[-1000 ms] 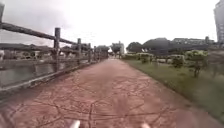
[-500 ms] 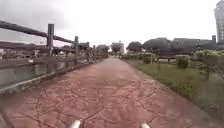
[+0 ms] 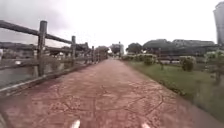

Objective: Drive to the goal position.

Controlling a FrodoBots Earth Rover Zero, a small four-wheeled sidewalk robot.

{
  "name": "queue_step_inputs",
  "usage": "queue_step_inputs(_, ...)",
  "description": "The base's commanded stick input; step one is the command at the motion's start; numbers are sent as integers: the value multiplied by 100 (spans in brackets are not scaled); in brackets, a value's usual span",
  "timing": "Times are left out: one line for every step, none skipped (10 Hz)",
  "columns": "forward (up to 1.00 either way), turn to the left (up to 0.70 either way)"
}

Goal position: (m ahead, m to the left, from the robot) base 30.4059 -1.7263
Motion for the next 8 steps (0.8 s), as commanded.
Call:
queue_step_inputs(70, 0)
queue_step_inputs(70, 0)
queue_step_inputs(70, 0)
queue_step_inputs(70, 0)
queue_step_inputs(70, 0)
queue_step_inputs(70, 0)
queue_step_inputs(70, 0)
queue_step_inputs(70, 0)
